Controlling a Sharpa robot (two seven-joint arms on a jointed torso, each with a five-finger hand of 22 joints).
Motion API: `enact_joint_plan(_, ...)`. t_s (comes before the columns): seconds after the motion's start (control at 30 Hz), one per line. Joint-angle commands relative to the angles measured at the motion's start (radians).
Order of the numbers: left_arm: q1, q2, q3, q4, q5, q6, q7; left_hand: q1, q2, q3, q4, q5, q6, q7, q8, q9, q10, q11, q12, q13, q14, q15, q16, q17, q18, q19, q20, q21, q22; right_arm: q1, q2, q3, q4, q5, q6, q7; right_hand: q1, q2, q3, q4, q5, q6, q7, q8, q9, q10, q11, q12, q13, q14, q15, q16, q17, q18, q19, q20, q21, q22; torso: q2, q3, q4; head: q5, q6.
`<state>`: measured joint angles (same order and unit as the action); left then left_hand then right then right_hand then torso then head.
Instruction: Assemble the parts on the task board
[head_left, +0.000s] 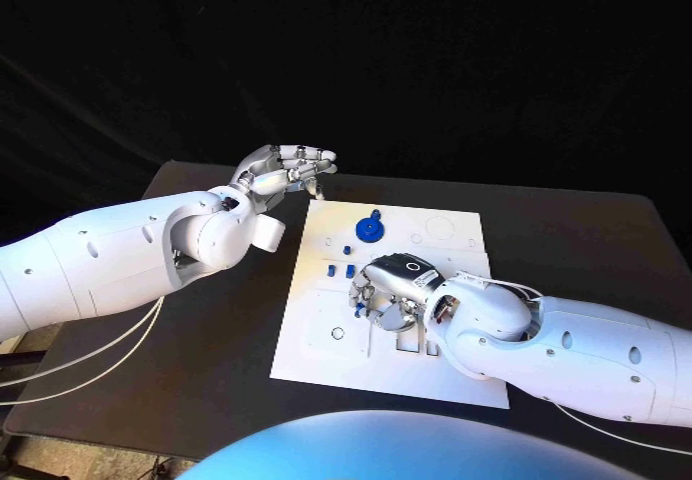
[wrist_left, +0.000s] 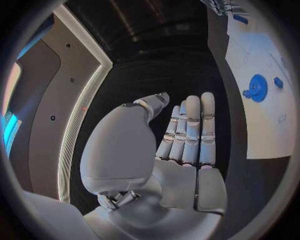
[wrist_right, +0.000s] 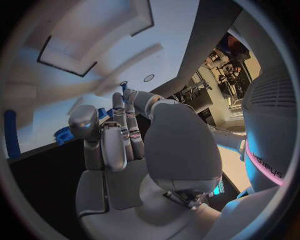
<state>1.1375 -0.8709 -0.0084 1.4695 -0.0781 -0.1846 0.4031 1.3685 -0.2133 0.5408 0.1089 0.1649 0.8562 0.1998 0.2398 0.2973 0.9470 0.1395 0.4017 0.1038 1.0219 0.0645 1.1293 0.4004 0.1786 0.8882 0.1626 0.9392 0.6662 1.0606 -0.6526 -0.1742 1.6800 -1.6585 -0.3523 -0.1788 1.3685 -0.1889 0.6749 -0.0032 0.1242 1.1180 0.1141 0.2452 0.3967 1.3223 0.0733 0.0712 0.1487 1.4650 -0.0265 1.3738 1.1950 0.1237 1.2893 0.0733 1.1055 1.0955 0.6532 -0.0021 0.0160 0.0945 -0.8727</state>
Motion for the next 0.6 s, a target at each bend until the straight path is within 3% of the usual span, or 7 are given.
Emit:
enact_joint_plan(0.03,0.000,0.002,0.001,0.003,0.006,0.006,0.003,0.011,-0.002,-0.006,-0.001,0.001,-0.001,0.002,-0.001,0.002,-0.006,-0.001,0.005,0.000,-0.003,0.000,-0.004,-0.001,0.006,0.006,-0.002,-0.004,-0.001,-0.003,0.003,0.000,0.000,-0.022,0.013,-0.001,-0.002,0.008,0.015,-0.012,0.003,0.004,0.003,0.005,0.001,0.039,-0.031,0.003,0.001,0.038,-0.007,0.007,0.001,-0.007,-0.002,-0.003,0.001,0.000,0.000,-0.0001,0.0006,0.002,0.000)
enact_joint_plan(0.3,0.000,0.002,0.001,0.001,0.005,0.007,0.002,0.011,-0.002,-0.006,-0.001,0.001,-0.001,0.002,-0.001,0.002,-0.006,-0.001,0.005,0.000,-0.003,0.000,-0.004,-0.001,0.006,0.006,-0.002,-0.004,-0.001,-0.005,0.006,0.000,-0.001,-0.028,0.023,-0.006,-0.002,0.008,0.015,-0.012,0.003,0.004,0.003,0.005,0.001,0.039,-0.031,0.003,0.001,0.038,-0.007,0.007,0.001,-0.007,-0.002,-0.003,0.001,0.000,0.000,-0.0004,-0.0004,0.004,0.000)
enact_joint_plan(0.6,0.000,0.002,0.001,0.000,0.005,0.009,0.001,0.011,-0.002,-0.006,-0.001,0.001,-0.001,0.002,-0.001,0.002,-0.006,-0.001,0.005,0.000,-0.003,0.000,-0.004,-0.001,0.006,0.006,-0.002,-0.004,-0.001,-0.005,0.012,-0.001,-0.003,-0.069,0.090,-0.038,-0.004,0.009,0.016,-0.014,0.003,0.003,0.004,0.006,0.002,0.039,-0.031,0.002,0.002,0.038,-0.007,0.006,-0.001,-0.006,-0.004,-0.003,-0.001,-0.002,0.000,-0.0002,0.0002,0.004,0.000)
